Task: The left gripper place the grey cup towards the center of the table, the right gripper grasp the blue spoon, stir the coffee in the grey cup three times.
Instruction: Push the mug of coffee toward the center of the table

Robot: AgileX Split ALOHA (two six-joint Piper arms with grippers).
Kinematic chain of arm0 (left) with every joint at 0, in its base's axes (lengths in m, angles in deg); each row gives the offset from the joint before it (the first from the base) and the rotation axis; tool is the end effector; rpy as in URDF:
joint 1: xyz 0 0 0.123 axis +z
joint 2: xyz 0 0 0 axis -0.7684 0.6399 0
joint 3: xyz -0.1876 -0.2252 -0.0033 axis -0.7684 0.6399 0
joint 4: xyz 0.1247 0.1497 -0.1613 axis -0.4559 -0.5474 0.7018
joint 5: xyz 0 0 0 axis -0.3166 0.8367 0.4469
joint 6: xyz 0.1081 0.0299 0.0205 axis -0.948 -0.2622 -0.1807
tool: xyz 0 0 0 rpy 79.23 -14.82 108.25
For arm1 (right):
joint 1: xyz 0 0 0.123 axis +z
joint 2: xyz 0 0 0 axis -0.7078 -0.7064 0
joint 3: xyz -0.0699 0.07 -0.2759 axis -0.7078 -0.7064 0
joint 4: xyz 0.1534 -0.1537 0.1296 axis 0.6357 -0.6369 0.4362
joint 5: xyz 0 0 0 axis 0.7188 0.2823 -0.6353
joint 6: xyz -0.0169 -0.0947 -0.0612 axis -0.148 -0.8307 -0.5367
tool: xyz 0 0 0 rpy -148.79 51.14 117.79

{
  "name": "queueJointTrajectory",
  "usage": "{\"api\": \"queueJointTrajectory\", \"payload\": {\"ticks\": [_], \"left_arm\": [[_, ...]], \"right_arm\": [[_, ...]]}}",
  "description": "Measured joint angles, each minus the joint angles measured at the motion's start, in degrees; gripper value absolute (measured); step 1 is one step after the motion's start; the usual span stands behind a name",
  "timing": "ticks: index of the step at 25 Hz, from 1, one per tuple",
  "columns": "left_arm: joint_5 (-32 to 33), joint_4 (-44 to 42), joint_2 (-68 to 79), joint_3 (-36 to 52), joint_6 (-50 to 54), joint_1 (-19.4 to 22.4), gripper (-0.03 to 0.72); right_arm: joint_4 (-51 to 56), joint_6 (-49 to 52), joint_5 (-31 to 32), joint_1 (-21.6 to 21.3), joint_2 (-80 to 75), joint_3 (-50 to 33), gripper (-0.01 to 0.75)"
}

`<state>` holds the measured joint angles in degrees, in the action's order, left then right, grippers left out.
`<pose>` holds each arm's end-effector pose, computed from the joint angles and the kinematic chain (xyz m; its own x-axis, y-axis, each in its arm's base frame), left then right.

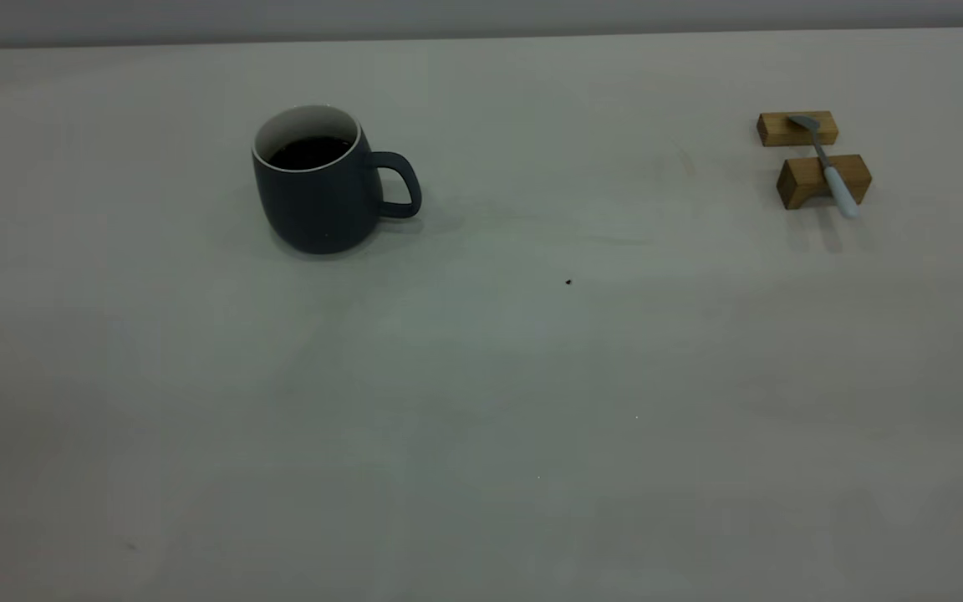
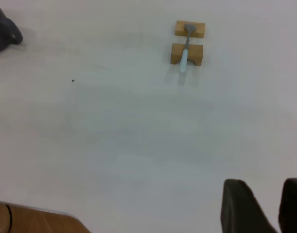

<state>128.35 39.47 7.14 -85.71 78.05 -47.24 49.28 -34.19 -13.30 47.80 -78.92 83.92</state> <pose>0.0032 -0.0010 0.2563 -0.5145 -0.0312 -0.8569 -0.0458 0.9989 -0.0089 0.0089 0.0083 0.2512 -0.5466 -0.1336 -0.8267 -0.1647 0.9851 -0.0503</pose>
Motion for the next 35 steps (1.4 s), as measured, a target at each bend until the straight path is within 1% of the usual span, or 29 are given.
{"api": "queueJointTrajectory", "payload": {"ticks": [13, 16, 20, 24, 30, 35], "left_arm": [[0.00, 0.00, 0.33, -0.07, 0.00, 0.00, 0.585], [0.20, 0.00, 5.45, -1.54, 0.00, 0.00, 0.585], [-0.90, 0.25, 19.10, -3.95, 0.00, 0.00, 0.585], [-5.51, 0.35, 33.12, -6.60, 0.00, 0.00, 0.585], [-18.10, 0.35, 52.44, -9.94, -3.47, 0.00, 0.585], [-25.44, 0.35, 68.35, -15.57, -5.80, 0.00, 0.585]], "right_arm": [[0.00, 0.00, 0.00, 0.00, 0.00, 0.00, 0.238], [0.00, 0.00, 0.00, 0.00, 0.00, 0.00, 0.238], [0.00, 0.00, 0.00, 0.00, 0.00, 0.00, 0.238], [0.00, 0.00, 0.00, 0.00, 0.00, 0.00, 0.238], [0.00, 0.00, 0.00, 0.00, 0.00, 0.00, 0.238], [0.00, 0.00, 0.00, 0.00, 0.00, 0.00, 0.238]]}}
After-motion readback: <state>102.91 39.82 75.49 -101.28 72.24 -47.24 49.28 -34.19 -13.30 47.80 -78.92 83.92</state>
